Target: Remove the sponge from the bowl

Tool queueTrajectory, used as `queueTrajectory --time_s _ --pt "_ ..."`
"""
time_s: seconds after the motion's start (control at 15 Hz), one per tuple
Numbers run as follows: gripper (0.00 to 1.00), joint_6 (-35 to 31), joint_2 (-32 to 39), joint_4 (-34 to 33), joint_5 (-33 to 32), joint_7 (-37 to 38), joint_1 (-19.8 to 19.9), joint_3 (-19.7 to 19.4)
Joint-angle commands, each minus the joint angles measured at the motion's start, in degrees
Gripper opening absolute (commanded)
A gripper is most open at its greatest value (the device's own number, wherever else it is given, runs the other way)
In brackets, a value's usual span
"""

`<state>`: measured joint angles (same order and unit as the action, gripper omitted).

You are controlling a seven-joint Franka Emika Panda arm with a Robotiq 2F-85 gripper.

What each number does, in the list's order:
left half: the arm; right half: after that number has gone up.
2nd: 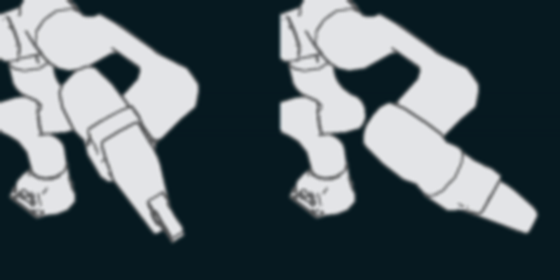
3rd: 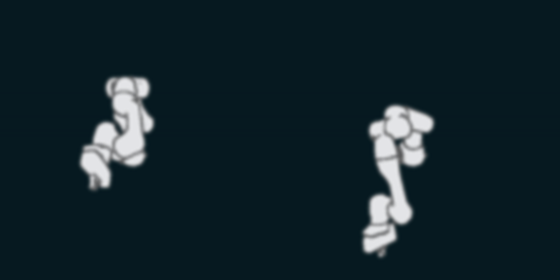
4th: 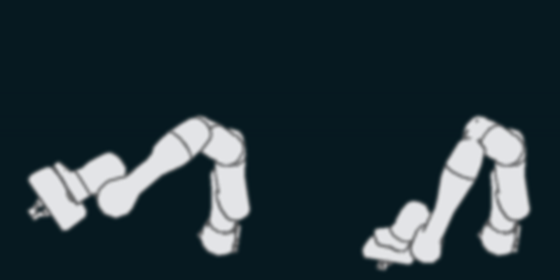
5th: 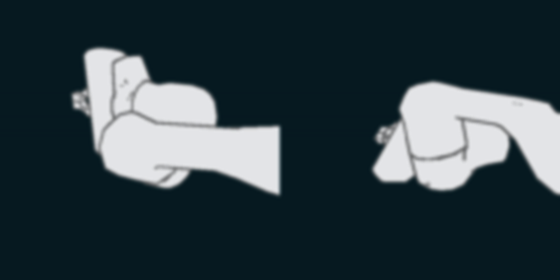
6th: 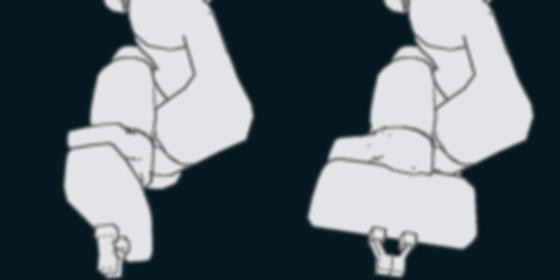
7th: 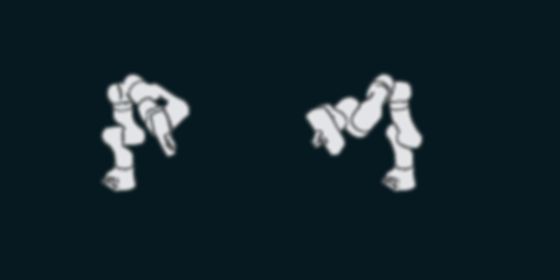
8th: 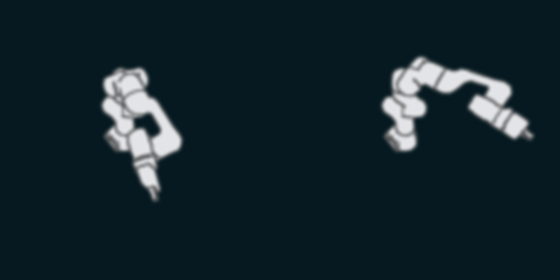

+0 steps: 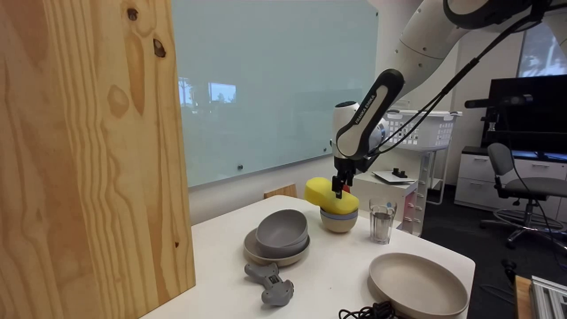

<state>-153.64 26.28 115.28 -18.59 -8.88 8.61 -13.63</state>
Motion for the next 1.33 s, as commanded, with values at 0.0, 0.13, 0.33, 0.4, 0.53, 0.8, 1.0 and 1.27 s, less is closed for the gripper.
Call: queueTrajectory --time_s 0.0,0.13,0.33,0.4,0.53,0.8,1.0,1.27 --pt "1.00 1.33 2.26 -2.85 2.99 -2.45 1.73 3.20" --pt "1.00 -0.18 2.58 -3.23 5.75 -2.83 2.76 5.39" --pt "1.00 -0.66 3.62 -4.78 7.47 -2.67 2.73 6.68" --pt "1.00 -0.32 3.94 -5.42 7.53 -2.83 2.63 6.84" --pt "1.00 0.42 5.00 -7.24 6.29 -2.34 1.93 6.16" --pt "1.00 2.38 7.94 -11.44 4.69 -0.98 0.87 4.77" --pt "1.00 4.69 10.78 -15.55 4.05 0.49 -0.18 3.93" --pt "1.00 9.85 14.70 -22.21 1.85 4.47 -3.33 1.88"
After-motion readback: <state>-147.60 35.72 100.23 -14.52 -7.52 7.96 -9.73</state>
